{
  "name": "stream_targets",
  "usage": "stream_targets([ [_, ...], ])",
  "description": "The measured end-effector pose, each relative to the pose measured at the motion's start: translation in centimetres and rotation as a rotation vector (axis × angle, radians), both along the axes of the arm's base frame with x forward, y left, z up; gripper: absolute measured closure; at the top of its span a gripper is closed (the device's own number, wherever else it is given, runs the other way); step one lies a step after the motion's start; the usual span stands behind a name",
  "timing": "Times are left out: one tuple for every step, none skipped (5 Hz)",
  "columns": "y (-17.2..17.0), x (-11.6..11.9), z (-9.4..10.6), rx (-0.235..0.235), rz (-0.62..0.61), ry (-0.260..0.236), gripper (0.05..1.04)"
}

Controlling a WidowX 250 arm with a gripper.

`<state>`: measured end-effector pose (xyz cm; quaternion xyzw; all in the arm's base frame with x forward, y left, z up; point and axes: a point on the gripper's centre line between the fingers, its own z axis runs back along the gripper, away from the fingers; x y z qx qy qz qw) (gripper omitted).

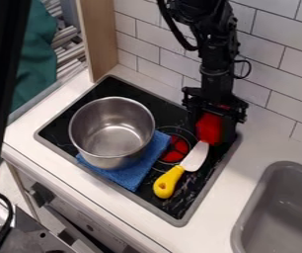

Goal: Sacar el objeto rojo del recipiente plateado y ponerlo en la parte superior del cuchillo

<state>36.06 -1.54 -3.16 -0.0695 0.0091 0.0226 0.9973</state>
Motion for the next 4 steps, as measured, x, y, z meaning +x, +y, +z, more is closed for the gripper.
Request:
stream_targets([
  [-0.2, -0.6, -0.1, 0.011, -0.001, 0.040, 0.065],
  [-0.2, -1.3, 0.9, 0.016, 0.004, 0.020, 0.072],
  [0.3, -2.1, 5.3, 0.045, 0.013, -0.063, 0.073],
  [0.2, -3.6, 8.9, 0.013, -0.043, -0.154, 0.073],
])
